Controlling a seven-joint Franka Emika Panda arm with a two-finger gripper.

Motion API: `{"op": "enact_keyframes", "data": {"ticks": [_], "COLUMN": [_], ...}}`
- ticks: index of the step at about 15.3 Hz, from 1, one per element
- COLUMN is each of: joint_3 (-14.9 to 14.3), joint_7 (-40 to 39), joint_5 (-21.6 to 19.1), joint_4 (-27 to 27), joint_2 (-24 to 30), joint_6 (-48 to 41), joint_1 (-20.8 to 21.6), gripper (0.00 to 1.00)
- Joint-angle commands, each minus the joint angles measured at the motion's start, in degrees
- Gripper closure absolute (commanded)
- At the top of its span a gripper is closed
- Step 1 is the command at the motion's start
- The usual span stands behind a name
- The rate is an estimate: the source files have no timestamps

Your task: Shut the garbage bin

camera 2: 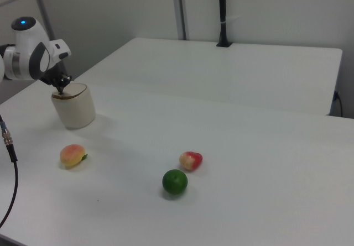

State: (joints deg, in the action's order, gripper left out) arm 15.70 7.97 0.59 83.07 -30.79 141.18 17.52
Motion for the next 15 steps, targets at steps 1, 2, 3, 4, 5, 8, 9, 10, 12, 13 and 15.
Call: {"op": "enact_keyframes", "data": {"ticks": [1, 2, 3, 4, 5, 8, 9, 10, 12, 13, 15], "joint_3": [1.09, 1.09, 1.09, 1.09, 1.09, 1.09, 1.09, 1.09, 1.09, 1.09, 1.09], "joint_7": [0.91, 0.91, 0.91, 0.91, 0.91, 0.91, 0.91, 1.0, 1.0, 1.0, 1.43], "joint_5": [0.29, 0.37, 0.46, 0.46, 0.55, 0.9, 0.9, 0.64, 0.37, 0.29, 0.2], "joint_4": [3.67, 4.2, 4.38, 4.64, 5.08, 5.61, 5.61, 5.35, 5.08, 5.08, 5.0], "joint_2": [2.49, 2.49, 2.31, 2.14, 2.05, 1.87, 1.96, 2.22, 3.1, 3.8, 5.11], "joint_6": [-1.7, -1.7, -1.7, -1.7, -1.61, -1.35, -1.44, -1.52, -1.87, -1.96, -2.57], "joint_1": [-0.91, -0.82, -0.82, -0.82, -0.9, -0.91, -0.91, -0.91, -1.17, -1.43, -2.22], "gripper": [1.0, 1.0, 1.0, 1.0, 1.0, 1.0, 1.0, 1.0, 1.0, 1.0, 1.0]}}
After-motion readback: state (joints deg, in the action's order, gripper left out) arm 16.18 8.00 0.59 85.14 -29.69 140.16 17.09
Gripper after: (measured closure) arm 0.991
